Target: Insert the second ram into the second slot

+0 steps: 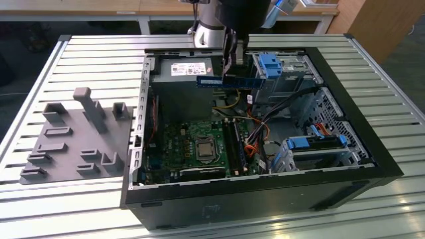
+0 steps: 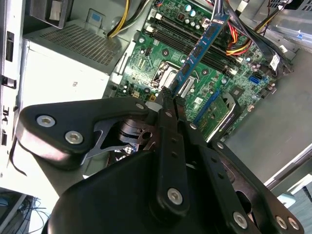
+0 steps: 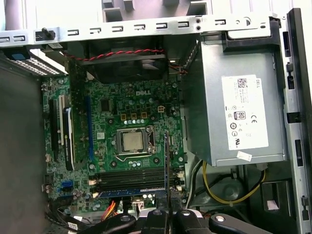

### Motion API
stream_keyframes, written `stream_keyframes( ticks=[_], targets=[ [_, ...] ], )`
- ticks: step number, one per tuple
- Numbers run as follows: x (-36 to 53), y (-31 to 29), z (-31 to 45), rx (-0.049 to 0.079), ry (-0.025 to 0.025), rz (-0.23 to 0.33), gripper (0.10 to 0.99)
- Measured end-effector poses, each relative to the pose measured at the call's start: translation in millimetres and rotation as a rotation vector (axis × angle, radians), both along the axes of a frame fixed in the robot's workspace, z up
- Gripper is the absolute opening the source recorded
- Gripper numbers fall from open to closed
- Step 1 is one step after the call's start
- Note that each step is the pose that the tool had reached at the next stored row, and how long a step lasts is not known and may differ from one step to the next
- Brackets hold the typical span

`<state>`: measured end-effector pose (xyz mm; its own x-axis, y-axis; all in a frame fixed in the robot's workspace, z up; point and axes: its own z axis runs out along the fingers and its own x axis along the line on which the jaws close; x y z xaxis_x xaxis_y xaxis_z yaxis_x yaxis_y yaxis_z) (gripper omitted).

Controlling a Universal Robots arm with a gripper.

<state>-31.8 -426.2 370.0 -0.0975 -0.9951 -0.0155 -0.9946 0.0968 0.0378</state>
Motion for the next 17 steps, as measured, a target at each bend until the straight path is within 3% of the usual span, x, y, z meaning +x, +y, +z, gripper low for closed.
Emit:
stream_keyframes(
  ticks=[17],
  targets=[
    [0.0, -0.5, 0.0, 0.0, 0.0, -0.015, 0.133]
  ],
)
